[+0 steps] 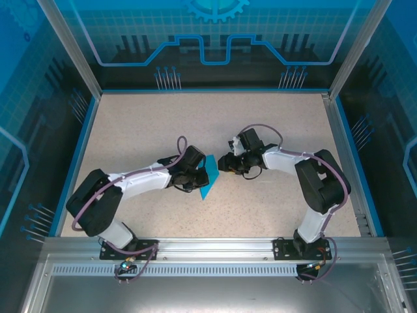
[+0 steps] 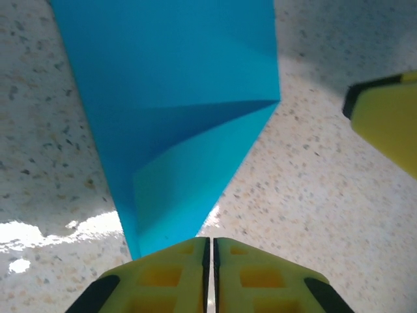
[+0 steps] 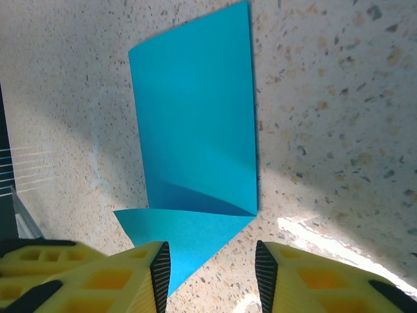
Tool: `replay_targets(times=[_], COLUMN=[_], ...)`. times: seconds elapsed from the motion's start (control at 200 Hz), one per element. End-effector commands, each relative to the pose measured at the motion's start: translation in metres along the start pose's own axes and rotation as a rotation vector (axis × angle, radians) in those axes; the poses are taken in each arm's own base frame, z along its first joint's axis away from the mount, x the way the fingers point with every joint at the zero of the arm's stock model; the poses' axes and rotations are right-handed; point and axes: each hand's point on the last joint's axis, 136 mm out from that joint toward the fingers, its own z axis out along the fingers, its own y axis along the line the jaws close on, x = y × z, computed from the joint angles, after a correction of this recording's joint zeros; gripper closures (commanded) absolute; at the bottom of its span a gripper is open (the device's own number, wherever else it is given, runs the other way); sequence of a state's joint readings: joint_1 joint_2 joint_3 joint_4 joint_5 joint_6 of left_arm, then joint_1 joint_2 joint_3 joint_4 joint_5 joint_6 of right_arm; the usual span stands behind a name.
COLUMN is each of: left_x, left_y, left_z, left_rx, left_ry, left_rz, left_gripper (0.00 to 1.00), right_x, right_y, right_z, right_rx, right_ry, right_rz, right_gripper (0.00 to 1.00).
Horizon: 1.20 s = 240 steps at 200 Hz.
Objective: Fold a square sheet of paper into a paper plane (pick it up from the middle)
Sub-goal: Fourth fold the wing at the center of the table.
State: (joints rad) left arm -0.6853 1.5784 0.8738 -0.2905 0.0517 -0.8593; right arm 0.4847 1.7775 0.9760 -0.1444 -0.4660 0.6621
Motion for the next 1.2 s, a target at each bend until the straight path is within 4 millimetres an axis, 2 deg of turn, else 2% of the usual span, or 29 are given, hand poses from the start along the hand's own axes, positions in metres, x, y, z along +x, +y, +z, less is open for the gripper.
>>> replay_targets(times=[0.0, 0.23, 0.38, 0.905, 1.195], left_x=[-0.011, -0.006, -0.003, 0.002, -0.002], left_y=[0.01, 0.027, 0.036, 0.044, 0.039], left_z=[0.004, 0.02, 0.021, 0.023, 0.017], left_rx=[-0.089, -0.175, -0.219, -0.237, -0.223], left_ry=[-0.044, -0.015, 0.004, 0.022, 0.016], left_rz=[0.001, -0.016, -0.025, -0.043, -0.026], left_gripper=[0.9, 0.95, 0.95, 0.95, 0.95], right_x=[0.011, 0.017, 0.019, 0.02, 0.021], right_y=[0.002, 0.005, 0.006, 0.011, 0.021], right_z=[0.01, 0.022, 0.027, 0.035, 0.042], right_rx=[-0.027, -0.028, -0.029, -0.022, -0.081], right_ry=[0.058, 0.103, 0.116, 0.136, 0.165], right_rz=[0.017, 0.019, 0.018, 0.018, 0.007], right_gripper=[0.58, 0.58, 0.59, 0.61, 0.76])
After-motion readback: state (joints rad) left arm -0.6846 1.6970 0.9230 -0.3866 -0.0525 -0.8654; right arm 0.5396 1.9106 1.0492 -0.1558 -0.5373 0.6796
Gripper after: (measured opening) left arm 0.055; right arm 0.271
